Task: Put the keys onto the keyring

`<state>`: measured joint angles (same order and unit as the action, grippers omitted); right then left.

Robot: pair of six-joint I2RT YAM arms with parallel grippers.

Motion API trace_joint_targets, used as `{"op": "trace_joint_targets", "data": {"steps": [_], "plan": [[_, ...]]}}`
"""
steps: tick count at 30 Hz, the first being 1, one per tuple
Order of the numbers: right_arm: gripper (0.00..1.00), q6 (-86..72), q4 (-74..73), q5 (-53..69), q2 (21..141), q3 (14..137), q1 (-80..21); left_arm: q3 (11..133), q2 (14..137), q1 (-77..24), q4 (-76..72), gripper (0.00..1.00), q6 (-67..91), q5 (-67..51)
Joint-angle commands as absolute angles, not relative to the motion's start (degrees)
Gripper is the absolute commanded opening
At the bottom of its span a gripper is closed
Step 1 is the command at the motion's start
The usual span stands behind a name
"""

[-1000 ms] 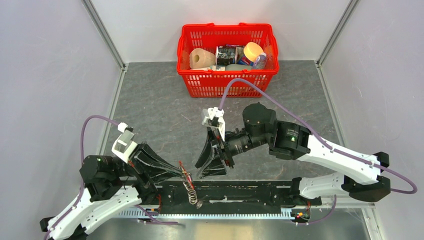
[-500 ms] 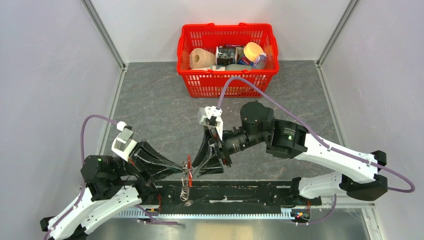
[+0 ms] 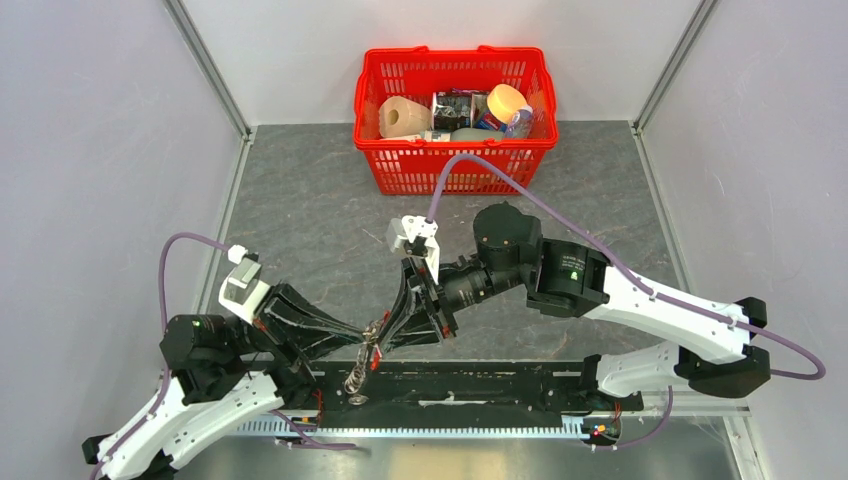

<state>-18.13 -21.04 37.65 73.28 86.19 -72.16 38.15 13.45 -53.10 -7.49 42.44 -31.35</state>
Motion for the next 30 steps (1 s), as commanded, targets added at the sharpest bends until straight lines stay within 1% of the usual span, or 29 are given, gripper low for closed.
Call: {"op": "trace_joint_targets", "data": {"steps": [1, 2, 4, 9, 20, 30], "plan": [[0.19, -16.9, -19.3, 38.0, 73.6, 88.7, -72.8, 37.9, 12.7, -53.0, -11.7, 0.02, 43.2, -29.3], [0.16, -16.8, -19.4, 38.0, 73.8, 88.8, -72.9, 37.9, 12.6, -53.0, -11.8, 0.02, 43.2, -29.1], [0.13, -16.8, -19.3, 37.6, 73.9, 88.8, -72.9, 37.9, 12.5, -53.0, -12.0, 0.02, 43.2, -28.8], [0.0, -16.8, -19.4, 36.8, 74.1, 89.3, -73.1, 38.1, 12.6, -53.0, -13.1, 0.02, 43.4, -28.5], [0.0, -17.9, -16.1, 37.1, 74.3, 88.0, -73.6, 36.7, 12.2, -53.0, -17.7, 0.02, 44.5, -26.9], [0.0, -18.5, -14.2, 38.2, 75.5, 88.4, -74.0, 36.3, 12.2, -53.0, -18.7, 0.02, 44.1, -25.5]]}}
